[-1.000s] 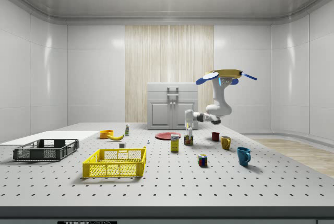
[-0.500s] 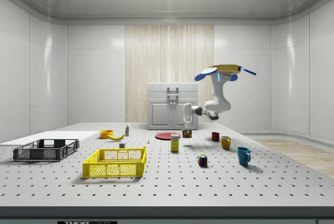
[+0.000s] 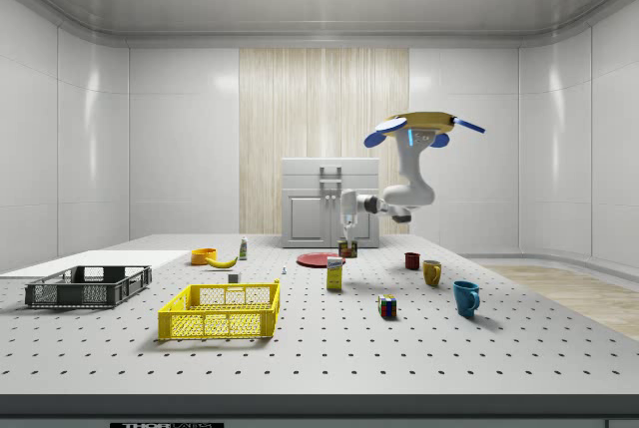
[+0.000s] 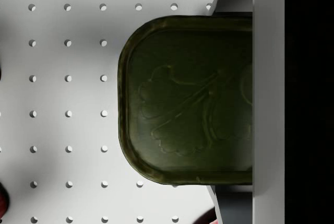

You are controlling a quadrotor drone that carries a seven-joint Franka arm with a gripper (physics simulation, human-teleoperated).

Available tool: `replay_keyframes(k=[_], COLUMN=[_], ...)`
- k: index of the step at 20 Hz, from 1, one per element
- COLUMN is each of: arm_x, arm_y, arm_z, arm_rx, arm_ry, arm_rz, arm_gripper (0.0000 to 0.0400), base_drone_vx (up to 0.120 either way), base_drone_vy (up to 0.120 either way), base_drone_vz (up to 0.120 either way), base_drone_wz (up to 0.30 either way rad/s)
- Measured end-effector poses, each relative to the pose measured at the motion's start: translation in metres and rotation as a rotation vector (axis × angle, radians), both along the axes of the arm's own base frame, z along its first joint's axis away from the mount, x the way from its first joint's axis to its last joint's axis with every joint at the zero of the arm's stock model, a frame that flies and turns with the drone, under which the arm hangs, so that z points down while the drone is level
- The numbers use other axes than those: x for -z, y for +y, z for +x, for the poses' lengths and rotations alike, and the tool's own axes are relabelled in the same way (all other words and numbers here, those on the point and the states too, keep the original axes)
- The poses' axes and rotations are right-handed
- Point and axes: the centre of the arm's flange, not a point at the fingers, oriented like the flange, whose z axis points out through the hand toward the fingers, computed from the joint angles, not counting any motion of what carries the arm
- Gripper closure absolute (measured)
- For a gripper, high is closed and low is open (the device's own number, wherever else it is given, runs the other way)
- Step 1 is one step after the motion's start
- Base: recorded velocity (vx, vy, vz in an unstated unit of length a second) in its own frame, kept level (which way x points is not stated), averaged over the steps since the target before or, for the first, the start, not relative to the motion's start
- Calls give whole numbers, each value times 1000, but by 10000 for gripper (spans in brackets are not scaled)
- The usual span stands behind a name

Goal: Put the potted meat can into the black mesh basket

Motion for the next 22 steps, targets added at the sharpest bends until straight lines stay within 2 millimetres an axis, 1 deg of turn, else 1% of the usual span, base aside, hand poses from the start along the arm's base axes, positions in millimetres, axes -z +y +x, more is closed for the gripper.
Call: replay_keyframes(k=[2,5,6,9,22], arm_x=[0,0,0,0,0], arm_y=[0,0,0,0,0], arm_z=[0,0,0,0,0], arm_rx=[0,0,-1,-1,-1], arm_ry=[0,0,0,0,0], arm_rz=[0,0,0,0,0], arm_gripper=[114,114,114,114,114], base_drone_vx=[120,120,120,120,120], base_drone_vy=[0,0,0,107,0], base_drone_vz=[0,120,40,0,0], base_drone_wz=[0,0,0,0,0])
